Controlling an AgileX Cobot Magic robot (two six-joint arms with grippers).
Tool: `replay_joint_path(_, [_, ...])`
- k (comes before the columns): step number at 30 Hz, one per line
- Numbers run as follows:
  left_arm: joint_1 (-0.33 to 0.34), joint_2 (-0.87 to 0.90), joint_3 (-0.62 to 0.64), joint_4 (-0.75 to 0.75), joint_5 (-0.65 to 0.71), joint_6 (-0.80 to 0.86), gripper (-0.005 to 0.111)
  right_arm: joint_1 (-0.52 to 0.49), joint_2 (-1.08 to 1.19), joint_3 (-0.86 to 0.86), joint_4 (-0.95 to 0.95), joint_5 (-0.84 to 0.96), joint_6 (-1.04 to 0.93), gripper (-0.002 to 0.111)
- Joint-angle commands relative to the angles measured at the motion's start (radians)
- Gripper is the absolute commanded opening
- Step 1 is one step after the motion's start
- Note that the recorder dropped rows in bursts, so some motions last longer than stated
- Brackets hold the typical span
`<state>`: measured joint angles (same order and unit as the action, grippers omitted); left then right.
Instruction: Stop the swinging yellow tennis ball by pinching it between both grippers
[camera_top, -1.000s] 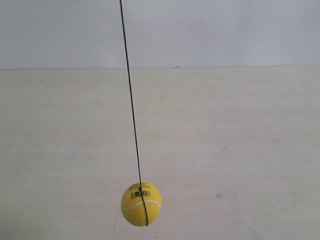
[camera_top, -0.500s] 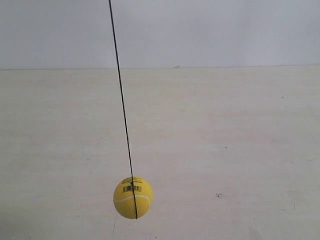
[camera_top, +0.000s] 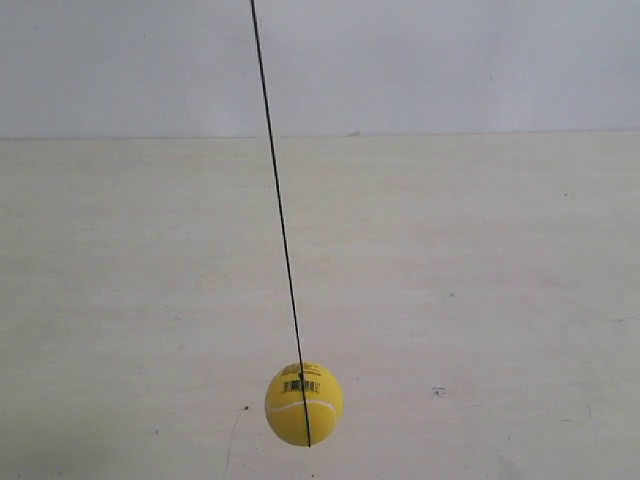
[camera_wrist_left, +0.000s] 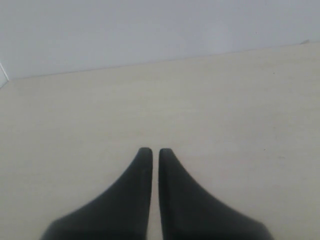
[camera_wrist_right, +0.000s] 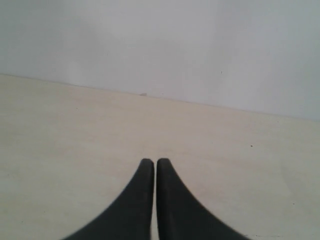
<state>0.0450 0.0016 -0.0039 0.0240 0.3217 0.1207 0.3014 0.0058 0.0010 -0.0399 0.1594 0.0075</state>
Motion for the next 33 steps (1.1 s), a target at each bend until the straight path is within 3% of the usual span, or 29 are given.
replay_joint_path(1, [0.003, -0.002, 0.004, -0.001, -0.005, 0.004, 0.005, -0.003, -0.006, -0.001, 0.004, 0.002, 0.01, 0.0])
replay_joint_path(33, [0.003, -0.002, 0.004, 0.016, -0.007, 0.04, 0.005, -0.003, -0.006, -0.001, 0.004, -0.021, 0.01, 0.0])
